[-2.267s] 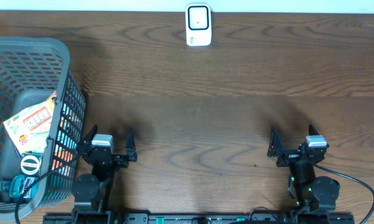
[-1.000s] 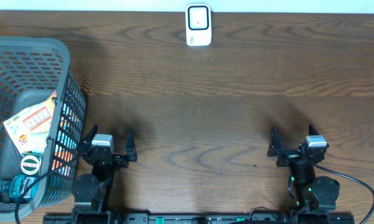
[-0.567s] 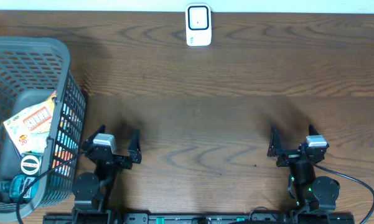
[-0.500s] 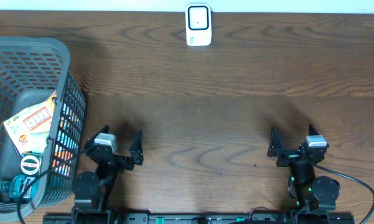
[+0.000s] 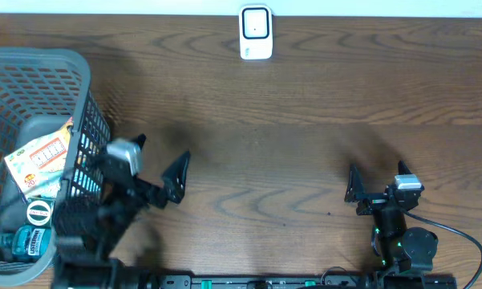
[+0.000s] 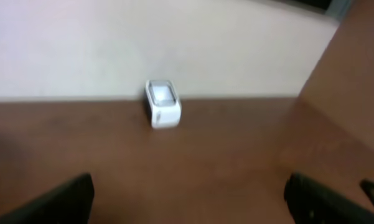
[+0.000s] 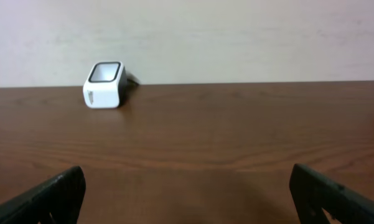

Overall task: Scan the item barcode
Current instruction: 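Move the left gripper over the basket and reach down inside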

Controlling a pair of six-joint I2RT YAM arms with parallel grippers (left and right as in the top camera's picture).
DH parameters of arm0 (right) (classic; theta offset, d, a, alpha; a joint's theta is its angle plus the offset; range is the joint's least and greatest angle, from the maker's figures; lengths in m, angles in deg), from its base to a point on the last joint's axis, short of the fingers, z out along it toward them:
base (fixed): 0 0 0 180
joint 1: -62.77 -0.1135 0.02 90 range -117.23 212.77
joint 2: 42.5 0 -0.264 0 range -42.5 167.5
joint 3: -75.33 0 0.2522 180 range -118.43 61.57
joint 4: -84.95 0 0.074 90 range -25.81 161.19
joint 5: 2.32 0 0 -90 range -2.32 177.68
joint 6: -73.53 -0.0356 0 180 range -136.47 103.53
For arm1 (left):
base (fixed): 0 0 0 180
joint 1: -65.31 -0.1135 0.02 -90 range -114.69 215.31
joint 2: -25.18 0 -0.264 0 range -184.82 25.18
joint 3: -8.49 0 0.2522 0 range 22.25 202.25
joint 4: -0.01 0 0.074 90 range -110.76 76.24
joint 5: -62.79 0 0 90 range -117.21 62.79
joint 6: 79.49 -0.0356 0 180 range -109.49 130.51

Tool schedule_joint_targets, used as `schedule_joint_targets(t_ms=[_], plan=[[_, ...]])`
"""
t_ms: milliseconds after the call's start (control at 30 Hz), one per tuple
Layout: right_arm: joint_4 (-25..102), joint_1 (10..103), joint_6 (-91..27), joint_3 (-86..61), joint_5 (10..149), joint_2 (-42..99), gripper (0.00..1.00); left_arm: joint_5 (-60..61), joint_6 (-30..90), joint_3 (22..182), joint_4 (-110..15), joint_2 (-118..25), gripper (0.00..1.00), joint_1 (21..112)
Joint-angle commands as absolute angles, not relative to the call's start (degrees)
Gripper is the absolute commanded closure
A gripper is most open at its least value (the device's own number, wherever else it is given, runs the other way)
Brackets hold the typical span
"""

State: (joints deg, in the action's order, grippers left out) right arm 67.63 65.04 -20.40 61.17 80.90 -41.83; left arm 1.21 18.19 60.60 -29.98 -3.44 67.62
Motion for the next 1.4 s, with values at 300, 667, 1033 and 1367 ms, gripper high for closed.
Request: schedule_joint_targets(t_ms=[300,667,1033,1367], plan=[[67.46,64.6,-21.12,61.25,81.11,-42.03,0.01,-12.45,11.2,105.99,-62.66,-30.92,0.02,67.38],[67.46,64.6,-21.12,61.25,81.11,-42.03,0.01,-26.81,19.42,107.52,-65.83,-33.48,0.02,67.14],[67.46,64.6,-21.12,61.25,81.11,-42.03,0.01,-40.77,55.72,107.52,-74.09,-36.69,0.02,48.12],[67.46,64.6,-21.12,61.25,81.11,-42.03,0.01,-37.1,56.38,107.39,-83.4,-48.64,0.02,30.72]])
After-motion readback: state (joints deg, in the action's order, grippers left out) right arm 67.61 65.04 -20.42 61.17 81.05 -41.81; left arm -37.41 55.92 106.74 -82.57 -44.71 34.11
